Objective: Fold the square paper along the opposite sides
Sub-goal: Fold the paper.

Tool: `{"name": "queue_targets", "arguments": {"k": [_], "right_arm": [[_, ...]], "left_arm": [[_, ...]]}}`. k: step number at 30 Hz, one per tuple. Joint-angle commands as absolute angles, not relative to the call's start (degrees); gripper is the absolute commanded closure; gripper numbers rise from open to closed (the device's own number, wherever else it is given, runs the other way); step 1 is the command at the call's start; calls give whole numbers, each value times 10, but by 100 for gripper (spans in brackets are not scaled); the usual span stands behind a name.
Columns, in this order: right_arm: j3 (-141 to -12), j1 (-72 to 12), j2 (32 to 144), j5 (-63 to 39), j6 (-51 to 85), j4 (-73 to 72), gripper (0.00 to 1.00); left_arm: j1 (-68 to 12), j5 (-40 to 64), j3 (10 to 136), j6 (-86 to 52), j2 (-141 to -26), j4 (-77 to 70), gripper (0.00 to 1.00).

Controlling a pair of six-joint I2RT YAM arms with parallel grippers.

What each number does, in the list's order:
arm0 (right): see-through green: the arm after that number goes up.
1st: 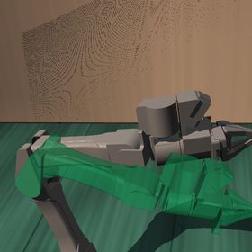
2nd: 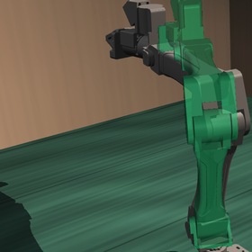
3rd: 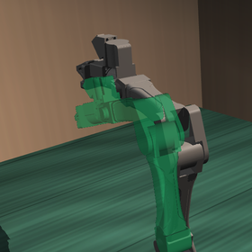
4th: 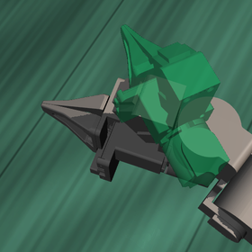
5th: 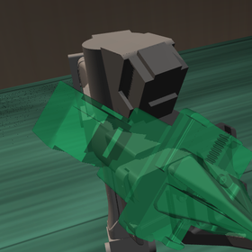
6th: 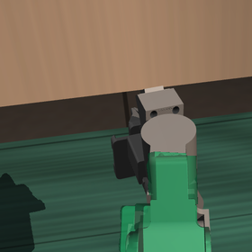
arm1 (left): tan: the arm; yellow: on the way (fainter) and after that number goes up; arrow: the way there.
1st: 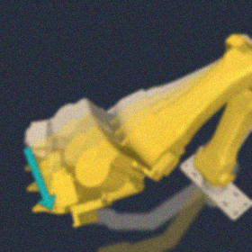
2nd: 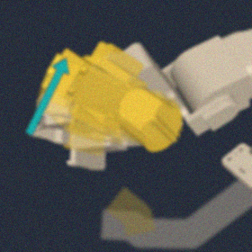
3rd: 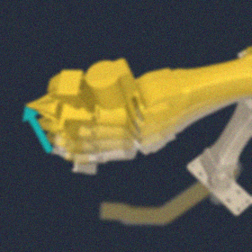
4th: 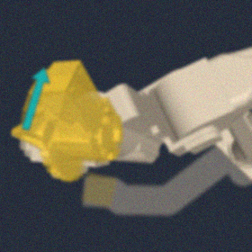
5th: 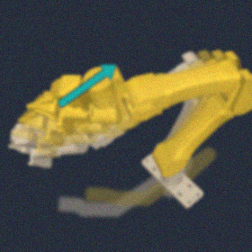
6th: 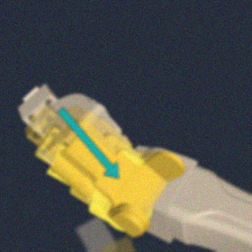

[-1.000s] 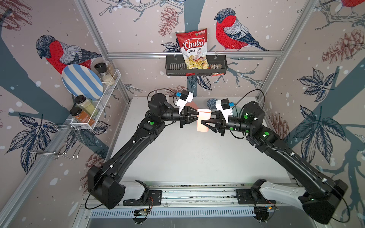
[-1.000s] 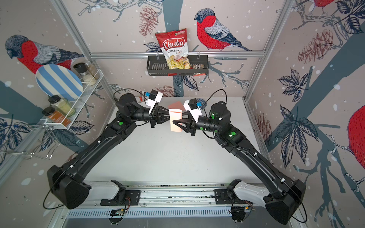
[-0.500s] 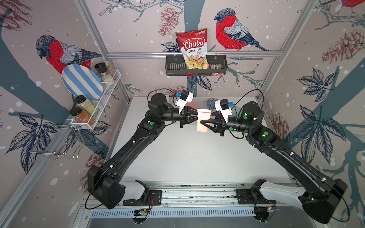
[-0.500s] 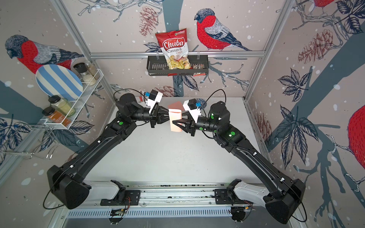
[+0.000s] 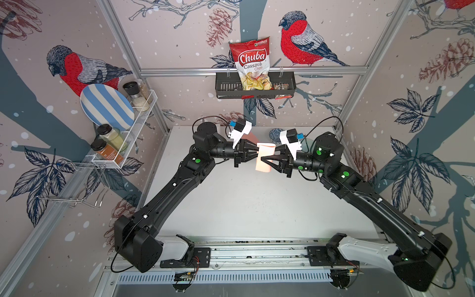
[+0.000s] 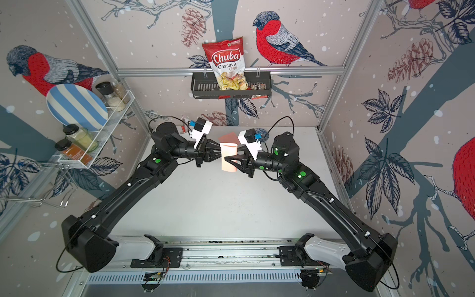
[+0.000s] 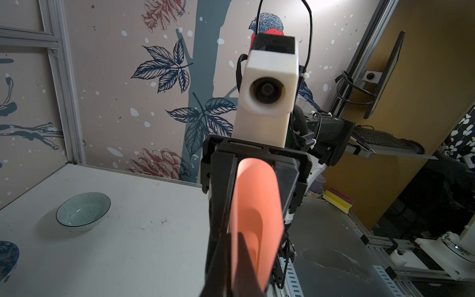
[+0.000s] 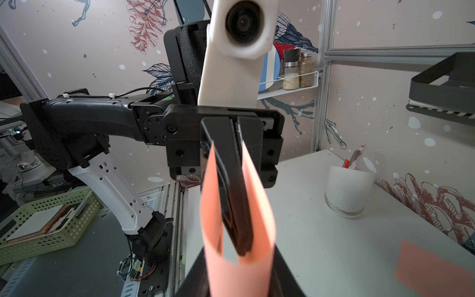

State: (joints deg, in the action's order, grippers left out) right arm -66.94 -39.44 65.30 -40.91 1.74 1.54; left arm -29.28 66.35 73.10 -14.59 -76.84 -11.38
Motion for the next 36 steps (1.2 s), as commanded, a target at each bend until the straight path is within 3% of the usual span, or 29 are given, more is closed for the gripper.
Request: {"name": "queue_targets", "arguments": {"k": [1, 36], "right_arm": [[-669, -395, 651, -416, 21, -7, 69], [-668, -404, 653, -412, 13, 0, 71]], "left_arm": [[-292, 672, 730, -146, -766, -143, 100], [-292, 674, 730, -140, -766, -137, 100]]}}
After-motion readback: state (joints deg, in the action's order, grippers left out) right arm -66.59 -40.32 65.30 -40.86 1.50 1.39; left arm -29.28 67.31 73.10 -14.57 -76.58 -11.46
